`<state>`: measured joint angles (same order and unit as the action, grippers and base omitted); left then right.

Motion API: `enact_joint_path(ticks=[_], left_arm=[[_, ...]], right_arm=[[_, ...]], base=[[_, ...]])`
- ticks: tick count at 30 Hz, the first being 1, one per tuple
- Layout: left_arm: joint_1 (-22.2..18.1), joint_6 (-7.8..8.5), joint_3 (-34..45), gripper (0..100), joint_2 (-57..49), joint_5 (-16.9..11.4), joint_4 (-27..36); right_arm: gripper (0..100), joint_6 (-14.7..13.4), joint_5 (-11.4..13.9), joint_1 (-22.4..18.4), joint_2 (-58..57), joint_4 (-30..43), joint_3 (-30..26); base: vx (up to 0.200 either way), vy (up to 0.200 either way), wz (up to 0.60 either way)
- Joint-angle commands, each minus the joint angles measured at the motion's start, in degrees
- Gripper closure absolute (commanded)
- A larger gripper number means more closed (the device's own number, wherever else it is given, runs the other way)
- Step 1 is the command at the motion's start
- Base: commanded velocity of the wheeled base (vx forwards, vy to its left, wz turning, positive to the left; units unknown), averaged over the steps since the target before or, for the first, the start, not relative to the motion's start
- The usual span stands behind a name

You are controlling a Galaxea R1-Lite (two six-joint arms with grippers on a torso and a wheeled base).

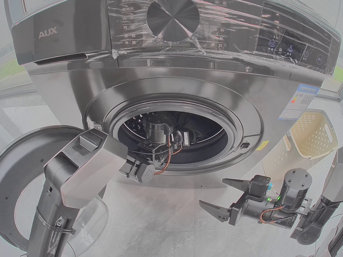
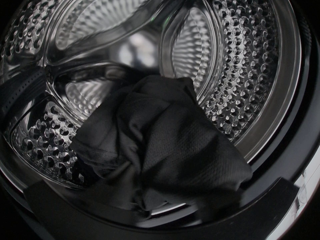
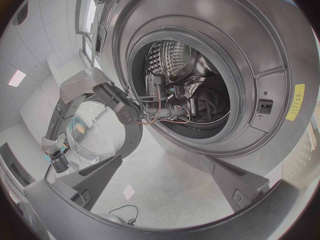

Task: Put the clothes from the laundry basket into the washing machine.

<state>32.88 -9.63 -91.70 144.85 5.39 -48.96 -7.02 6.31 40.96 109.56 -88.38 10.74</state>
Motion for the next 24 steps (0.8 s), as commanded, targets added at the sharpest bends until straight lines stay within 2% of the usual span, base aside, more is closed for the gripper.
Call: enact_joint_path(ticks=[1, 5, 9, 17, 18, 21, 24], left_arm=[[-1.3, -0.04, -5.2, 100, 5.3, 0.8, 0.4], [-3.3, -0.04, -11.7, 100, 7.3, 2.9, 0.4], [-5.6, -0.04, -22.9, 100, 11.0, 6.0, 0.2], [-5.8, -0.13, -22.9, 100, 11.0, 6.6, -0.9], [-5.7, -0.13, -22.9, 0, 11.0, 6.6, -0.8], [-5.4, -0.13, -22.9, 0, 9.9, 6.6, -0.3], [-3.8, -1.62, -17.5, 0, 5.7, 6.5, 0.2]], right_arm=[[0, 0.0, 0.0, 0.0, 0.2, 0.0, 0.1], [0, 0.0, 0.0, 0.0, 0.3, 0.0, 0.3], [0, 0.0, 0.0, 0.0, 0.3, 0.0, 0.4], [0, -0.1, 0.0, 0.1, 0.4, 0.0, 0.3], [0, -0.1, 0.0, 0.1, 0.4, 0.0, 0.3], [0, -0.1, 0.0, 0.0, 0.3, 0.0, 0.3], [0, -0.1, 0.0, 0.0, 0.3, 0.0, 0.3]], base=[[0.000, 0.000, 0.00], [0.000, 0.000, 0.00], [0.000, 0.000, 0.00], [0.000, 0.000, 0.00], [0.000, 0.000, 0.00], [0.000, 0.000, 0.00], [0.000, 0.000, 0.00]])
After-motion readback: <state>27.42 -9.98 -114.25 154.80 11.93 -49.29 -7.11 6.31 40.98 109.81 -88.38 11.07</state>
